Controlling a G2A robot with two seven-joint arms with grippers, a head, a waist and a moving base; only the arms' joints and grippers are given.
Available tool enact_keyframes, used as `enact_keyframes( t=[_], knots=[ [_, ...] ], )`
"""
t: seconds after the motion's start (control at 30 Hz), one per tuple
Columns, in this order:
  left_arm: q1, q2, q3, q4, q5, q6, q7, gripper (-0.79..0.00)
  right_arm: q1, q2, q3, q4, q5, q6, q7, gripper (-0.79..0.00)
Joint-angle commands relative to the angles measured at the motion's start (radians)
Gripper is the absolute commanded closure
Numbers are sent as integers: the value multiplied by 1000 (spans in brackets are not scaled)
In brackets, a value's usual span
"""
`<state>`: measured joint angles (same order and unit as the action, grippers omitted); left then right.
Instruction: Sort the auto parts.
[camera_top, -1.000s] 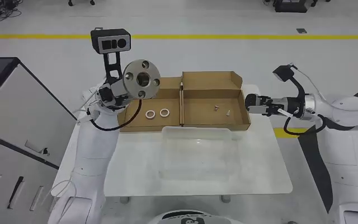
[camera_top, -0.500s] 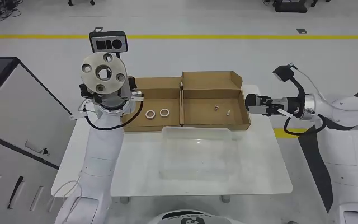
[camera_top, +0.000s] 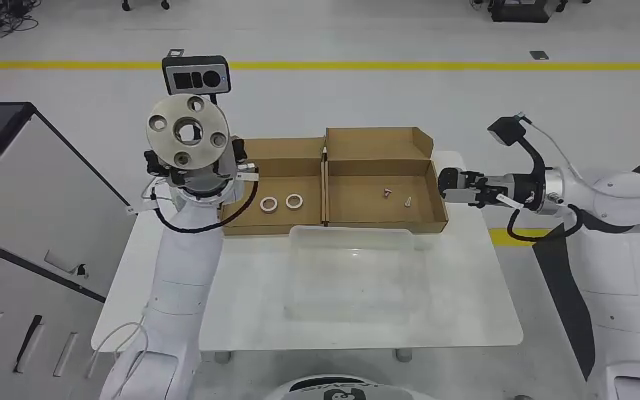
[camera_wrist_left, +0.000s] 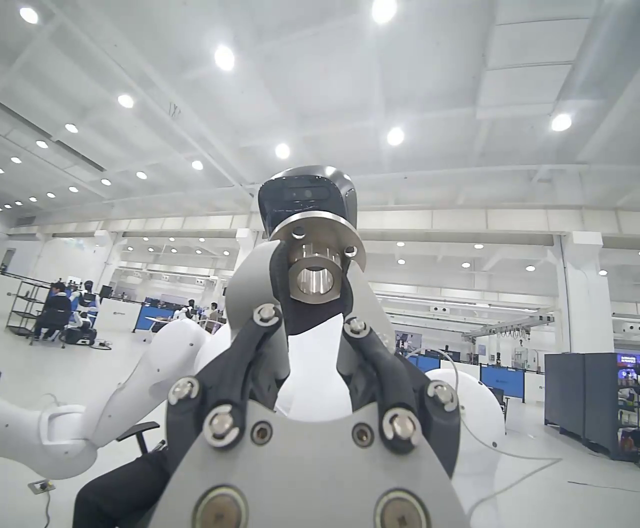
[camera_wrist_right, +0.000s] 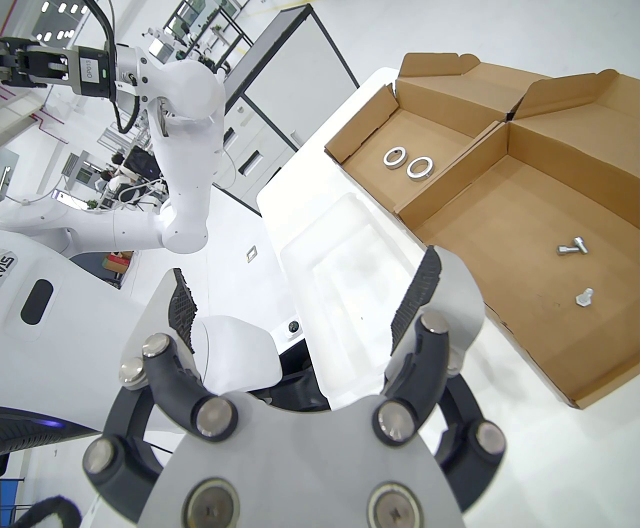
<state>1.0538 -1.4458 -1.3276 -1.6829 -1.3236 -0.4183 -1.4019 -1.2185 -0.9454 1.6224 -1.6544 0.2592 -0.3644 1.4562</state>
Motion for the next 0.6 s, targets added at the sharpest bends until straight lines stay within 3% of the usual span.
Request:
enact_keyframes(
  t=[0.0, 0.33, 0.57],
  knots=[
    [5, 1, -2, -7, 16, 6, 23, 0, 0, 0, 0, 0, 0, 0, 0, -785],
    [9, 24, -52, 22, 396, 42, 170, 0, 0, 0, 0, 0, 0, 0, 0, -785],
    [5, 44, -96, 36, 608, 31, 189, 0, 0, 0, 0, 0, 0, 0, 0, -785]
  ],
)
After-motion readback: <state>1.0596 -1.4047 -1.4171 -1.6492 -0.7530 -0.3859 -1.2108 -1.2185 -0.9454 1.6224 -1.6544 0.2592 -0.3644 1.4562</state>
